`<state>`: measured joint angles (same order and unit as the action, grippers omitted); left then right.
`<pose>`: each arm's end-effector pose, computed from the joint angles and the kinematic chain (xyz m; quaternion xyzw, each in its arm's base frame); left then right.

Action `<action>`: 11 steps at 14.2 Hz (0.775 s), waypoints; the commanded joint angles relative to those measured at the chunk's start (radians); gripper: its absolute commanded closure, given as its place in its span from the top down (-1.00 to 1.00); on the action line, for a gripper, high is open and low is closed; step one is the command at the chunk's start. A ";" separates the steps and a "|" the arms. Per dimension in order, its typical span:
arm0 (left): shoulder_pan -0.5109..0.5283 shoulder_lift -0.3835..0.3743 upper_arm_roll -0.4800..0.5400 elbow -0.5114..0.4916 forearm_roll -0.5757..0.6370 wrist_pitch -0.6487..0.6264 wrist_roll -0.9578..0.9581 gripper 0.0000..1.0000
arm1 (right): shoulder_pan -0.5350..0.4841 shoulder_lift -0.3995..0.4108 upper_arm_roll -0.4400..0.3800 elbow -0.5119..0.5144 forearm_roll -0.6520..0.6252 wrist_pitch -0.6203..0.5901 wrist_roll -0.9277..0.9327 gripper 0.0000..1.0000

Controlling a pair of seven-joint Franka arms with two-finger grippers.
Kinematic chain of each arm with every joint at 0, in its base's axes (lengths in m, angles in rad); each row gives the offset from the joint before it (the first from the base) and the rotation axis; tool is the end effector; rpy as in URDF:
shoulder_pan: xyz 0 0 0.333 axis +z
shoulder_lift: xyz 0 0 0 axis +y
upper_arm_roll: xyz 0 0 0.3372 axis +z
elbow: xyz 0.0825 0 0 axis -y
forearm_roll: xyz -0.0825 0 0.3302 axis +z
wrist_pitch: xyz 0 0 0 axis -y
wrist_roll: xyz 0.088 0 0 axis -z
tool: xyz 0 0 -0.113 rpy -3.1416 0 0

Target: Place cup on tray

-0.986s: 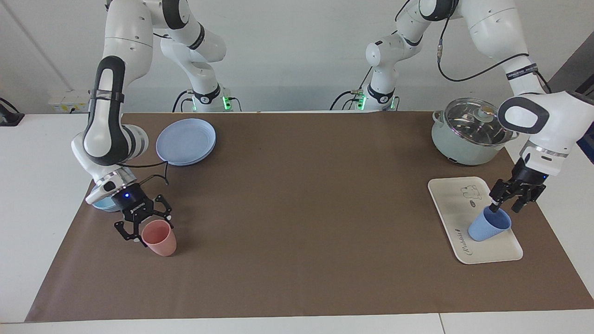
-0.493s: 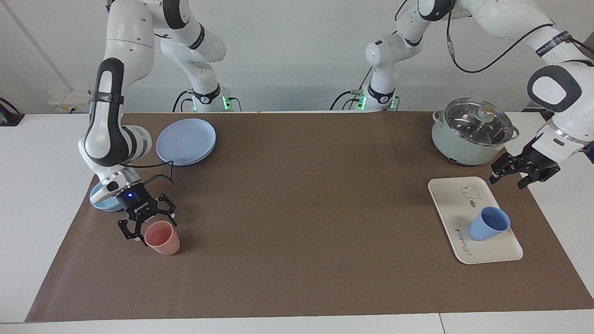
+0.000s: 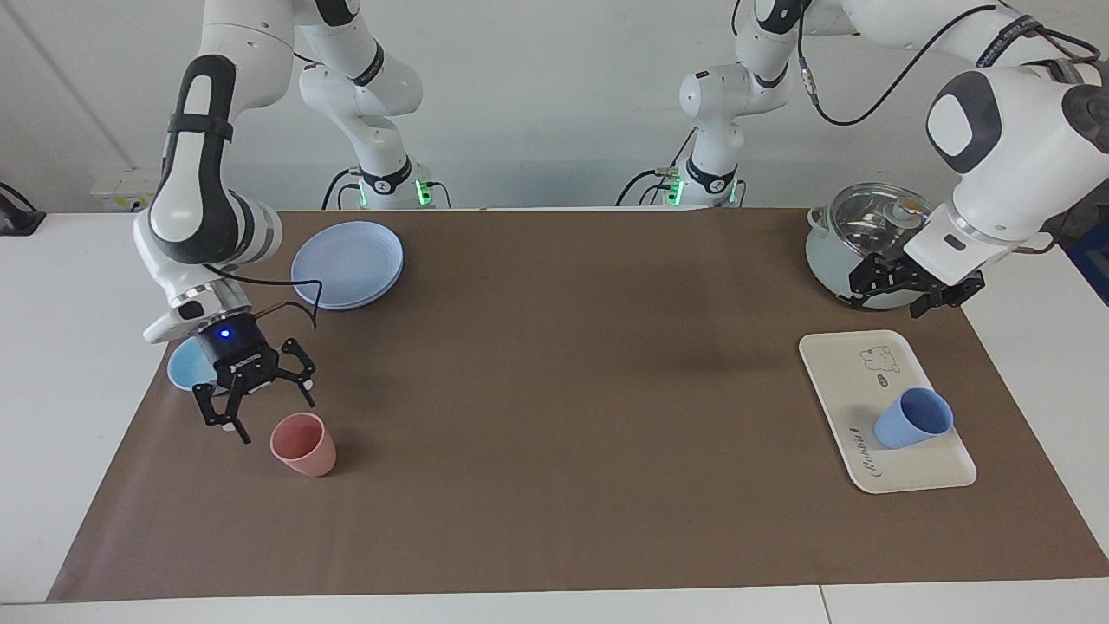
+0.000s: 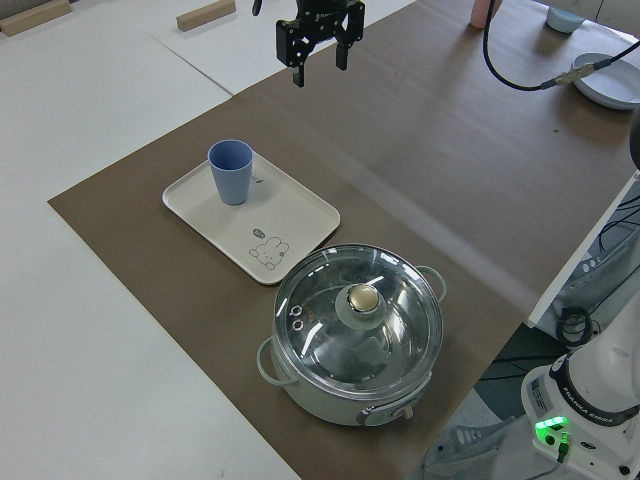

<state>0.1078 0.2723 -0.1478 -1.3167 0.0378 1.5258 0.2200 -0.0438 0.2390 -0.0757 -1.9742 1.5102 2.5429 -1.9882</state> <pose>0.5819 -0.0053 0.5951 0.9914 -0.1272 -0.0300 0.0037 0.5836 -0.0762 0.4246 -0.8263 -0.2884 -0.4678 0.1237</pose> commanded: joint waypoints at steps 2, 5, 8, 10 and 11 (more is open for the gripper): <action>-0.005 -0.135 0.005 -0.056 -0.009 -0.050 -0.033 0.80 | -0.004 -0.076 -0.001 -0.035 -0.247 0.004 0.226 1.00; -0.004 -0.201 0.007 -0.117 -0.009 -0.050 -0.034 1.00 | -0.005 -0.142 -0.002 -0.035 -0.547 -0.019 0.446 1.00; 0.000 -0.255 0.007 -0.162 -0.009 -0.082 -0.036 1.00 | -0.001 -0.205 -0.001 -0.031 -0.877 -0.070 0.760 1.00; -0.002 -0.292 0.007 -0.203 -0.009 -0.130 -0.036 1.00 | 0.030 -0.236 0.004 -0.029 -1.077 -0.096 0.969 1.00; -0.004 -0.307 0.007 -0.229 -0.009 -0.128 -0.037 1.00 | 0.050 -0.251 0.004 -0.025 -1.164 -0.121 1.076 1.00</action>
<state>0.1042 0.0336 -0.1456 -1.4576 0.0369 1.4088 0.1936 -0.0272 0.0301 -0.0748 -1.9810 0.4892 2.4542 -1.0881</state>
